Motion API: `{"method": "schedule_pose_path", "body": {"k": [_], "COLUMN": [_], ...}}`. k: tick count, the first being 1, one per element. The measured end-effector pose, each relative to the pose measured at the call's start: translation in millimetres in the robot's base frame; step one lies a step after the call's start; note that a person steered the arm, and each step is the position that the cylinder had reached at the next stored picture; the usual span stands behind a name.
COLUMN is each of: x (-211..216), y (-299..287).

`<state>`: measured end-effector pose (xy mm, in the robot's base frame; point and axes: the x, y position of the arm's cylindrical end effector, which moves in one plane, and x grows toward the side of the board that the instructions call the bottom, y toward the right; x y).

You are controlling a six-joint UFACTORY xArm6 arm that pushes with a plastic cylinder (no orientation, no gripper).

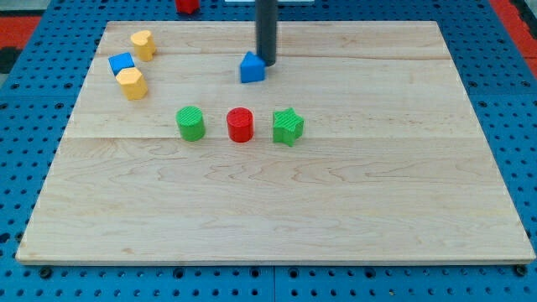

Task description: Group up the blue triangle and green star at the right side of the yellow hexagon

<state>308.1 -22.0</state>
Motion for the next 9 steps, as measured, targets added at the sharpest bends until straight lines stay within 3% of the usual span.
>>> {"method": "schedule_pose_path", "body": {"k": [1,2,3,6,8,9], "x": [47,67,121,142,73,71], "y": [6,116,154,48,-3,-9]}}
